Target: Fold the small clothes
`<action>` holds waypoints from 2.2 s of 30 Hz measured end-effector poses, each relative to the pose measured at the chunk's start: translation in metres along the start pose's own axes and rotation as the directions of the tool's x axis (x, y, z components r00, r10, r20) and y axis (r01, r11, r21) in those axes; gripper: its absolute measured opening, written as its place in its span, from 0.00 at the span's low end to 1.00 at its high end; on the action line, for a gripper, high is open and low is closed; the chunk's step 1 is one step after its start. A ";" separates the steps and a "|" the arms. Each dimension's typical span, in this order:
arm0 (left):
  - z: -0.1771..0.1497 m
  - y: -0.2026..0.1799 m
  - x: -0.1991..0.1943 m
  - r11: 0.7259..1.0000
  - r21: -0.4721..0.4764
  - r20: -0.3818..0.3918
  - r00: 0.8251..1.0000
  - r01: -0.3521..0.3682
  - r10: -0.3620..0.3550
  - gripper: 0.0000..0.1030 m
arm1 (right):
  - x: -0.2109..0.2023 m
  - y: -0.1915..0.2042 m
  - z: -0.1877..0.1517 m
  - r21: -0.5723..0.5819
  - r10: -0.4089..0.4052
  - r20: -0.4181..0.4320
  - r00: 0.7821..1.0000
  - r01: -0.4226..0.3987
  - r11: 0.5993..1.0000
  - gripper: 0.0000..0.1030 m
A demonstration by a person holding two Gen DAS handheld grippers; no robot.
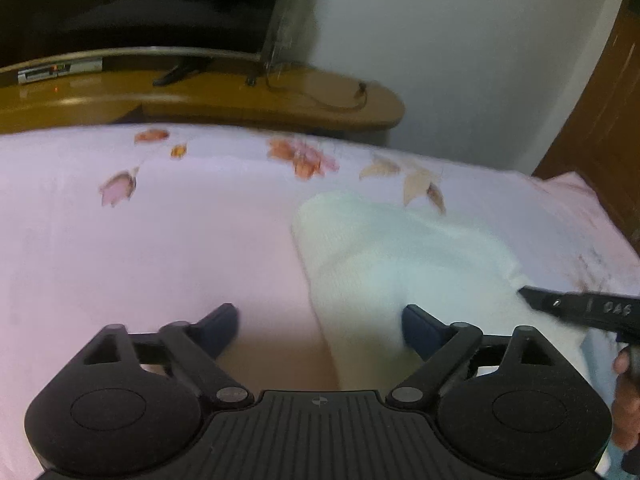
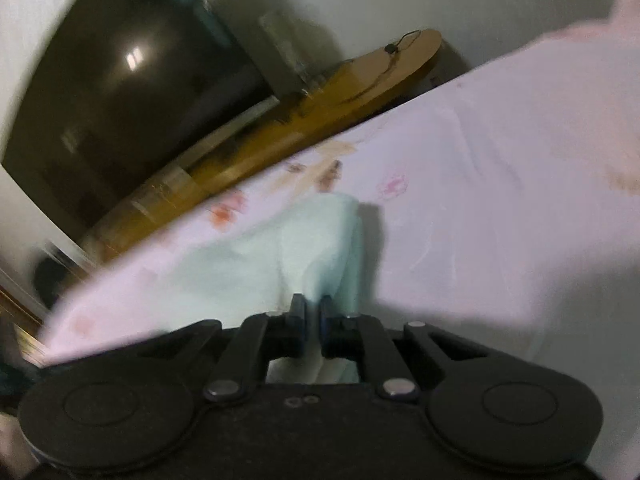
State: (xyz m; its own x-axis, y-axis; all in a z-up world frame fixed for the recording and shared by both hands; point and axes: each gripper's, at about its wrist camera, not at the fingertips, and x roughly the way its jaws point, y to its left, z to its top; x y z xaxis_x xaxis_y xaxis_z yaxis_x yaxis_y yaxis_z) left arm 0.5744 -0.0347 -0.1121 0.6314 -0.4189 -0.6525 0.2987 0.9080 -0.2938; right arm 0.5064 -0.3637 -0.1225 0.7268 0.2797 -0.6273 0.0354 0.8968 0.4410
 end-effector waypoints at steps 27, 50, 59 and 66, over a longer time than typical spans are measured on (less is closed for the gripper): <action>-0.106 -0.036 -0.114 0.985 0.167 -0.010 1.000 0.028 -0.027 0.88 | -0.127 0.017 -0.115 -0.123 0.042 0.004 0.999 -0.041 0.991 0.23; -0.129 -0.045 -0.131 0.963 0.164 -0.043 0.974 -0.212 0.222 0.92 | -0.130 0.052 -0.136 -0.235 -0.216 -0.079 0.973 0.193 0.953 0.49; -0.105 -0.036 -0.136 0.980 0.119 0.034 0.987 -0.159 0.156 0.92 | -0.126 0.045 -0.118 -0.141 -0.110 -0.010 0.994 0.107 0.984 0.52; -0.059 0.024 -0.074 0.988 -0.108 -0.048 0.992 0.108 -0.113 0.83 | -0.083 -0.013 -0.070 0.136 0.043 0.002 0.999 -0.043 0.990 0.53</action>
State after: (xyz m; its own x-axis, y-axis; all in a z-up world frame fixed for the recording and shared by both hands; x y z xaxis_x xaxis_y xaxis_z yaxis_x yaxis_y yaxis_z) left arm 0.4922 0.0185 -0.1117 0.5587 -0.5183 -0.6474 0.2863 0.8532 -0.4360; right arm 0.3979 -0.3749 -0.1213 0.7290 0.3175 -0.6064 0.0969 0.8291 0.5507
